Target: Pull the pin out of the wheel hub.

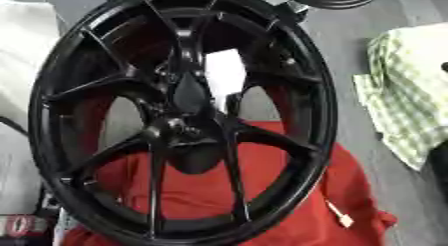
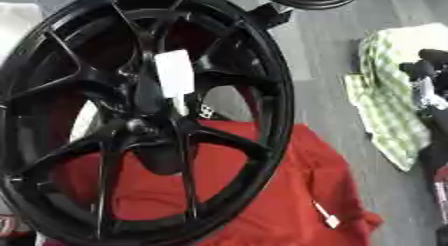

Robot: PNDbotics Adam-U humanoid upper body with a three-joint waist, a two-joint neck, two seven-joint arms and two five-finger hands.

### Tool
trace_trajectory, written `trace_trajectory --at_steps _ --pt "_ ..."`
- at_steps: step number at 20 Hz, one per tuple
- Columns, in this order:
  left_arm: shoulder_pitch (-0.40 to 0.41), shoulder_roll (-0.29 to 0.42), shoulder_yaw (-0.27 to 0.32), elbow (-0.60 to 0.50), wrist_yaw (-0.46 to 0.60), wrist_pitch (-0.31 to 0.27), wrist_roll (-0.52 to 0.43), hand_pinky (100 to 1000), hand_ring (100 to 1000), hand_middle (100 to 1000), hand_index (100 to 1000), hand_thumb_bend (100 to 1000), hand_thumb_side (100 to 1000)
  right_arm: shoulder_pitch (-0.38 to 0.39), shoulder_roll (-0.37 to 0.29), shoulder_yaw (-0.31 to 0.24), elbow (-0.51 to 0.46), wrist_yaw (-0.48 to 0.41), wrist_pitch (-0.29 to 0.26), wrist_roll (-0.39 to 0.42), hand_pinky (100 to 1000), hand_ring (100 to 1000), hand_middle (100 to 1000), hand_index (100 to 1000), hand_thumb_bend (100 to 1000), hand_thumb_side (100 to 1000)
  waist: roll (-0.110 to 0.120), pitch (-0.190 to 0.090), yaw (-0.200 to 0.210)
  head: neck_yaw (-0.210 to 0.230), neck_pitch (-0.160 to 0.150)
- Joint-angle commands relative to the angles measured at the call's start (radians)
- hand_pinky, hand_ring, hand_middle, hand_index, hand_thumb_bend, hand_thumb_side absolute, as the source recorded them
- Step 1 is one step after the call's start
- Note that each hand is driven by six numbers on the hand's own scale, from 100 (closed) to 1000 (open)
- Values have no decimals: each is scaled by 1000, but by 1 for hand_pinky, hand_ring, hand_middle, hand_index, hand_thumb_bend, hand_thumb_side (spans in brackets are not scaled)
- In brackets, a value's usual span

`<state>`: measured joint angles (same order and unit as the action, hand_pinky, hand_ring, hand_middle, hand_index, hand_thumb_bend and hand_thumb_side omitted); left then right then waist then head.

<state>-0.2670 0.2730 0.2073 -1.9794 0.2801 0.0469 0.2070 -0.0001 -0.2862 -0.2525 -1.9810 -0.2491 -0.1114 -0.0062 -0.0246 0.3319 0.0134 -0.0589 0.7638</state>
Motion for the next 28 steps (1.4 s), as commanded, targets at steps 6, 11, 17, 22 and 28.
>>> trace_trajectory --at_steps 6,11,17,22,28 --pt "-11 9 3 -21 -2 -1 -4 716 595 559 657 100 766 -3 -21 -5 -19 0 1 -2 886 709 537 689 159 256 -2 -19 1 13 6" --pt "-11 9 3 -21 -1 0 -4 716 595 559 657 100 767 -1 -28 -3 -19 -2 -4 -1 886 711 538 690 162 252 -6 -22 1 12 0" --pt "-8 14 2 -21 -2 2 -4 716 595 559 657 100 767 11 -133 16 -19 22 -60 20 881 726 551 701 179 231 -14 -26 -1 6 -5" --pt "-5 20 0 -21 -3 4 -5 716 595 558 657 100 767 23 -319 52 -19 82 -155 65 876 750 579 718 210 211 -20 -30 -2 1 -7" --pt "-2 27 -3 -21 -4 6 -8 716 595 558 657 100 766 -4 -567 73 -19 140 -255 77 870 773 612 737 255 215 -26 -32 0 -7 -10"
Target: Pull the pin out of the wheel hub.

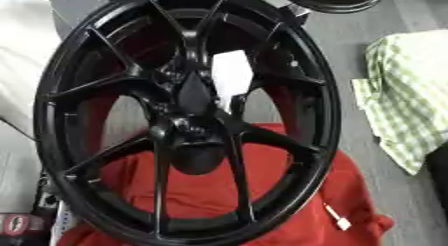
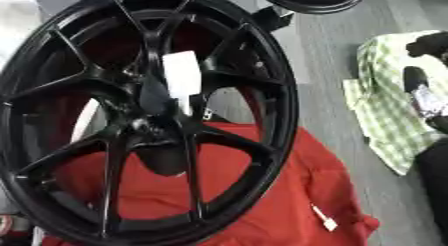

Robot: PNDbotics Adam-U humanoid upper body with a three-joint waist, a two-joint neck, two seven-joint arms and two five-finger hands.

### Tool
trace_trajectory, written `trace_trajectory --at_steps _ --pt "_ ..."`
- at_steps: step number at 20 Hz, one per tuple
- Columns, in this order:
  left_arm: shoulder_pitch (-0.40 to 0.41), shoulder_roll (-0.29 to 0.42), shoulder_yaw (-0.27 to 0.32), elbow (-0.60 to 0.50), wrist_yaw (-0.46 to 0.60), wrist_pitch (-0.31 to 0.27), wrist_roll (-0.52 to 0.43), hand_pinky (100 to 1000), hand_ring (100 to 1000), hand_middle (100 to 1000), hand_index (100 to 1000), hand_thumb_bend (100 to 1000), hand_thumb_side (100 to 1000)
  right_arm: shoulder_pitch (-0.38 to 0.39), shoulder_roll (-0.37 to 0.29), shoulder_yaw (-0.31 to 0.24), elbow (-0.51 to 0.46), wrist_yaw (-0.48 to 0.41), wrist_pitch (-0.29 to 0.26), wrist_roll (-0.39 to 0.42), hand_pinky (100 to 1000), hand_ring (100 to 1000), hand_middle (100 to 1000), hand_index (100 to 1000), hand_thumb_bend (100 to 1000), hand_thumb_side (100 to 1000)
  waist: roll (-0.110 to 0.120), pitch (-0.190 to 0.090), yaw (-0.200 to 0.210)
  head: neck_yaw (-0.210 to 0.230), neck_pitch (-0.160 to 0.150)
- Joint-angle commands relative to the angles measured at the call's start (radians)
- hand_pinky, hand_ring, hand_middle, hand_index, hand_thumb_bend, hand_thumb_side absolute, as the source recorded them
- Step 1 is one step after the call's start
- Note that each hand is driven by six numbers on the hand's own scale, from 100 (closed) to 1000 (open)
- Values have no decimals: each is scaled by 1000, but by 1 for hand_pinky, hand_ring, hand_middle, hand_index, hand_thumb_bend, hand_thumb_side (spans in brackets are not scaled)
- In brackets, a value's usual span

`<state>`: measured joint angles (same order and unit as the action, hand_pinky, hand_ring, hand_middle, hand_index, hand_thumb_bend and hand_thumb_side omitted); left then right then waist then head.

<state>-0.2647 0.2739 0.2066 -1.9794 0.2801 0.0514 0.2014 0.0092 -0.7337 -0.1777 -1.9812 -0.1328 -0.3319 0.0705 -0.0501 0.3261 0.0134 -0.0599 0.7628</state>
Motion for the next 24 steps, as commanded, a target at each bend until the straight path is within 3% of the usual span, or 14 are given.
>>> trace_trajectory --at_steps 1,6,11,19,24 --pt "-4 28 -3 -21 -5 2 -3 716 595 558 657 100 766 -21 -159 0 -19 31 -41 -2 869 777 618 740 264 217 -1 -27 1 -8 -9" --pt "-2 36 -5 -21 -6 3 -6 716 595 558 657 100 767 -47 -338 30 -19 86 -58 7 860 786 639 750 290 228 -9 -27 4 -16 -12" --pt "-5 46 -11 -21 -7 5 -11 716 595 558 657 100 767 -81 -469 83 -19 151 -105 16 850 787 650 754 322 218 -18 -24 7 -27 -22" --pt "-14 56 -22 -21 -6 9 -24 716 595 558 657 100 767 -191 -573 180 -19 200 -221 76 850 791 662 763 354 195 -29 -17 26 -51 -34" --pt "-22 56 -26 -21 -5 9 -28 716 595 558 657 100 766 -284 -590 240 -19 181 -250 137 851 793 664 764 365 191 -32 -12 47 -75 -42"
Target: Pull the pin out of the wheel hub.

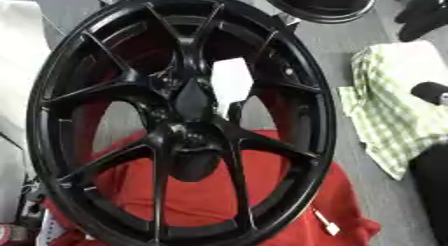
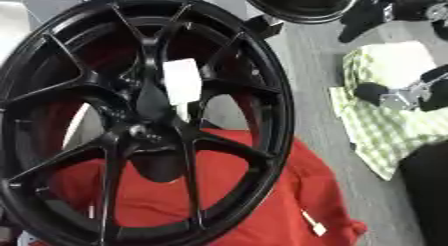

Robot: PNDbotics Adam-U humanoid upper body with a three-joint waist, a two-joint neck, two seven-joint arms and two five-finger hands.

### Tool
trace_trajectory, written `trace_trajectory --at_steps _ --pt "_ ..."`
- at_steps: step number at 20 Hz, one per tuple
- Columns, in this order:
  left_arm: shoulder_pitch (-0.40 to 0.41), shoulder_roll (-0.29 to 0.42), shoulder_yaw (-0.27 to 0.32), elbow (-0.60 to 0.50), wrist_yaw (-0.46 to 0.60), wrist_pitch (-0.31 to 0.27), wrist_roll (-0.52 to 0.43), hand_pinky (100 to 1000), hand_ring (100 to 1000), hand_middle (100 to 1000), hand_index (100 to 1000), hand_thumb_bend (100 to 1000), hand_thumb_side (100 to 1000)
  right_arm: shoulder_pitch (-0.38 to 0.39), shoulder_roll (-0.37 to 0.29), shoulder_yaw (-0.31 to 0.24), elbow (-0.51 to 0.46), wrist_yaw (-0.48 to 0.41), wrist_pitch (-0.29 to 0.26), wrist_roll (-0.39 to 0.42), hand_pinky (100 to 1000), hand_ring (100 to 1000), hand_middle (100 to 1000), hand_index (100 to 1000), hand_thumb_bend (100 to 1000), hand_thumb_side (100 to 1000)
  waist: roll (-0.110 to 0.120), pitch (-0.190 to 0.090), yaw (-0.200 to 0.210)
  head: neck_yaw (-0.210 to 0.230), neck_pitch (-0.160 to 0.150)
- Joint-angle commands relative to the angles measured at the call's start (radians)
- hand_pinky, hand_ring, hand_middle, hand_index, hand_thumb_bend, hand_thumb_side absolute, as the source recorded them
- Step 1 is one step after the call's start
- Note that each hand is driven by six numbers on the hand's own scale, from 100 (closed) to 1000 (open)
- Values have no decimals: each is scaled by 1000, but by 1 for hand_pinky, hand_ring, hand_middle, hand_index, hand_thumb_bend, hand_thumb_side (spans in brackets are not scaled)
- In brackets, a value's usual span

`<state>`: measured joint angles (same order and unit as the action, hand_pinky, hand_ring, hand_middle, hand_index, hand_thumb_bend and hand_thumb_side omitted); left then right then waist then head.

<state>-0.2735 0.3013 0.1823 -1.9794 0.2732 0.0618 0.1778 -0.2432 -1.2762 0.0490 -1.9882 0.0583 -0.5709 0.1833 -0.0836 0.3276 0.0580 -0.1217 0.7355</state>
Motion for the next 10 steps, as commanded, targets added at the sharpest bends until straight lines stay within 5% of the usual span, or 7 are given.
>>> trace_trajectory --at_steps 1,10 --pt "-14 28 -3 -21 3 -1 -6 716 595 558 657 100 765 -51 -47 25 -12 -17 -9 33 851 793 663 764 366 191 1 -13 7 -18 -17" --pt "-18 28 -11 -21 9 4 -15 716 595 558 656 100 767 -231 -6 132 -12 -120 147 125 858 792 656 760 417 215 -10 -16 37 -53 -24"
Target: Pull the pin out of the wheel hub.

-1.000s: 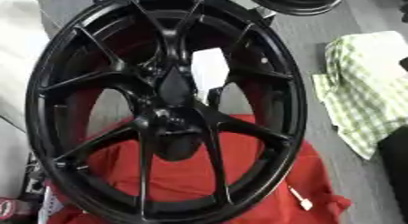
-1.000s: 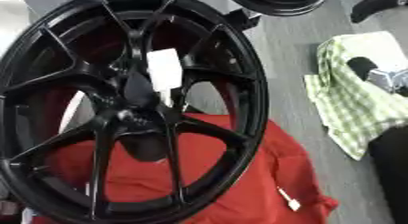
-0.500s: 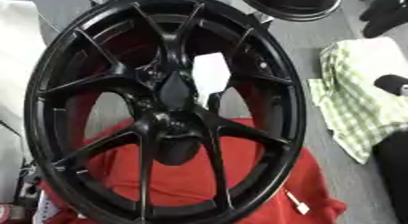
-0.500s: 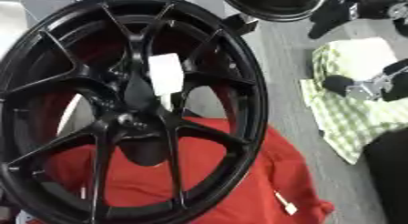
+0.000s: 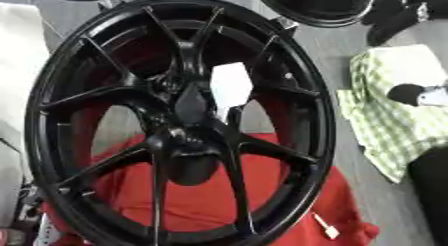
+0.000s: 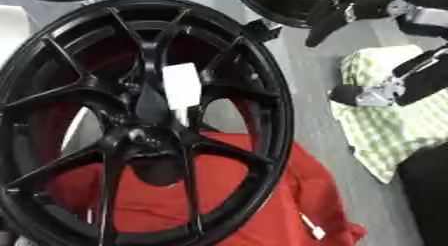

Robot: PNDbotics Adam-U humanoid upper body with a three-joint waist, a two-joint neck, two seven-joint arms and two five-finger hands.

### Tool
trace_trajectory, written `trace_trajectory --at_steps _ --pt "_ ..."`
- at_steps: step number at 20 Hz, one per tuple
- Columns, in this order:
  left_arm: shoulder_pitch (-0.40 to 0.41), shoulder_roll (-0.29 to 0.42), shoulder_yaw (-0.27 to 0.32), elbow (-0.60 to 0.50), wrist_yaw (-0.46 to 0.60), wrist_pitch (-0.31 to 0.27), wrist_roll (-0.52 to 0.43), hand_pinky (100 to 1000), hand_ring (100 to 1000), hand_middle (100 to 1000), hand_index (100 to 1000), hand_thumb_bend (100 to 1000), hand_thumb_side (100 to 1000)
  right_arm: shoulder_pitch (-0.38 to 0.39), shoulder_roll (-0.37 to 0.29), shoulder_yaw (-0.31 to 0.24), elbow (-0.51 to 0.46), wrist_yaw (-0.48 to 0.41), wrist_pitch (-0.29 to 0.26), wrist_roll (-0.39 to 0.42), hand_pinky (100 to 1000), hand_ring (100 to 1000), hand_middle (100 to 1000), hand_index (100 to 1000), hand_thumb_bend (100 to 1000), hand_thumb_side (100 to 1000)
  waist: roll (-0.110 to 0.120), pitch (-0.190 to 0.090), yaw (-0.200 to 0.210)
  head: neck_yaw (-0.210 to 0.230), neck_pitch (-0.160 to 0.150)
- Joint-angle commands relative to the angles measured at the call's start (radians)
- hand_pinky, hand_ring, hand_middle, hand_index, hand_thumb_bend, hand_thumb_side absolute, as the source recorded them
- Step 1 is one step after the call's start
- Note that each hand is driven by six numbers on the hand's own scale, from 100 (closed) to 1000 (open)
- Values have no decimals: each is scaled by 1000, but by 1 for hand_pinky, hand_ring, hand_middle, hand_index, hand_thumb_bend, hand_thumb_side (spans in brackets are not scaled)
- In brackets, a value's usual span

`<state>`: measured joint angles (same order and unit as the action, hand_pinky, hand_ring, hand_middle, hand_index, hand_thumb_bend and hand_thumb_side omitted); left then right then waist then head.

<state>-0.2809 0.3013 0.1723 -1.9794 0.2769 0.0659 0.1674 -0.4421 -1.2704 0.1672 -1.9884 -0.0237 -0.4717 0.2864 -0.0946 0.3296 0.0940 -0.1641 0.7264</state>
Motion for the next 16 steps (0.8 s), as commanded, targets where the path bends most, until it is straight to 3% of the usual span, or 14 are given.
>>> trace_trajectory --at_steps 1,9,16 --pt "-11 27 -2 -21 6 1 -5 716 595 558 656 100 768 -51 -4 26 -12 -49 77 34 859 793 657 760 441 223 0 -19 4 -14 -15" --pt "-15 28 -3 -21 16 10 -3 716 594 556 655 100 769 -177 75 117 -12 -125 302 134 875 806 669 776 520 237 -14 -25 27 -33 -12" --pt "-9 27 0 -21 21 17 8 717 594 556 654 100 769 -295 185 187 -11 -126 483 259 913 857 734 836 563 260 -19 -44 22 -31 1"
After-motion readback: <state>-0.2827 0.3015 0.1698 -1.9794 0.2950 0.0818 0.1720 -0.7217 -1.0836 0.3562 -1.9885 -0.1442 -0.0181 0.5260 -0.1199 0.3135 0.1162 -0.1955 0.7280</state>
